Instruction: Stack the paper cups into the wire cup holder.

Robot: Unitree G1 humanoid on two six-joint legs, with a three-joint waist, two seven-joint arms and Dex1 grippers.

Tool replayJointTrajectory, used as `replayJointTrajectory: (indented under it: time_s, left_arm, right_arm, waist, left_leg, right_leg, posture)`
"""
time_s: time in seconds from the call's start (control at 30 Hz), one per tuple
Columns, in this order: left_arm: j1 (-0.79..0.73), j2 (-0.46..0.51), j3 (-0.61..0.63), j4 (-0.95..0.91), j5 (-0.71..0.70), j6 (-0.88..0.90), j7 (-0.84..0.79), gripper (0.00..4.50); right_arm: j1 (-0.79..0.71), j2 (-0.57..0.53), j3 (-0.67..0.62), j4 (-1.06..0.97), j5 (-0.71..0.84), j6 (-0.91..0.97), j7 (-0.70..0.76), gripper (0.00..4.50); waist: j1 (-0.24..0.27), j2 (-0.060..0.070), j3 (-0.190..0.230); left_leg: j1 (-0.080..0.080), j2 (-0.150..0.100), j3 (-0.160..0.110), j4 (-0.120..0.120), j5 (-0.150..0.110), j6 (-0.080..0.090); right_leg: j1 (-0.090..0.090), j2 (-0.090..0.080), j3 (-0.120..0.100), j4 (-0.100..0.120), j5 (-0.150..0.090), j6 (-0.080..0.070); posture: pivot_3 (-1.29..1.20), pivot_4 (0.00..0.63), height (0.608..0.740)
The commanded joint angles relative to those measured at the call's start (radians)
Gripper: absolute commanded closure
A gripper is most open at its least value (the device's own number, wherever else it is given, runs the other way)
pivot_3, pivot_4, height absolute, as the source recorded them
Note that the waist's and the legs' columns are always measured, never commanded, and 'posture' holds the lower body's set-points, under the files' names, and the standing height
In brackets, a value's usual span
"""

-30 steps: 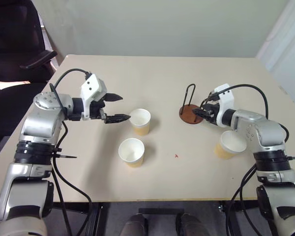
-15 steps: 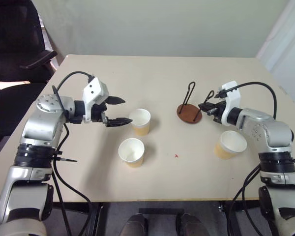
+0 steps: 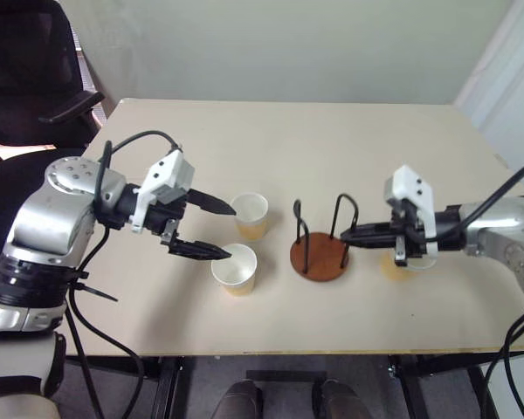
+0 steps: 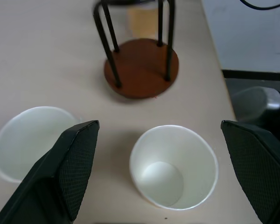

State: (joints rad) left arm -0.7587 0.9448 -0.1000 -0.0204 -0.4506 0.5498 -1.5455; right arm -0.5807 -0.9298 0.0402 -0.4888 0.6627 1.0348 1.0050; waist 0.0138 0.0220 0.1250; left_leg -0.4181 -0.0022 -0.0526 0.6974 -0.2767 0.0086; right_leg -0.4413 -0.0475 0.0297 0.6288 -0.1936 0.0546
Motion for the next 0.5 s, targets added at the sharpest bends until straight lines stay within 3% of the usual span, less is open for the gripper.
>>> replayJointTrajectory:
  time_s: [0.03,0.3,0.5]
  left_arm:
    - [-0.025,0.0,0.004,-0.034,-0.011,-0.002,-0.009,0.0]
    - [-0.03,0.0,-0.009,-0.042,-0.001,-0.006,-0.004,0.0]
    - [-0.021,0.004,-0.007,-0.05,0.0,-0.007,0.002,0.0]
  right_arm:
    - [0.012,-0.018,0.035,-0.035,-0.033,-0.062,0.01,4.48]
    - [0.041,-0.01,0.164,0.012,-0.168,-0.166,-0.002,4.48]
    - [0.063,-0.036,0.164,0.003,-0.179,-0.172,0.032,2.71]
  waist:
    - [-0.001,0.0,0.0]
    - [-0.004,0.0,0.0]
    - [-0.005,0.0,0.0]
  left_leg:
    - [0.0,0.0,0.0,0.0,0.0,0.0]
    - [0.0,0.001,0.0,0.0,0.0,0.001]
    - [0.0,0.001,0.0,0.0,0.0,0.002]
  right_leg:
    - [0.0,0.0,0.0,0.0,0.0,0.0]
    - [0.0,0.0,0.0,0.0,0.0,0.0]
    - [0.0,0.0,0.0,0.0,0.001,0.0]
  posture:
    - [0.0,0.15,0.74]
    - [0.0,0.15,0.74]
    - [0.0,0.15,0.74]
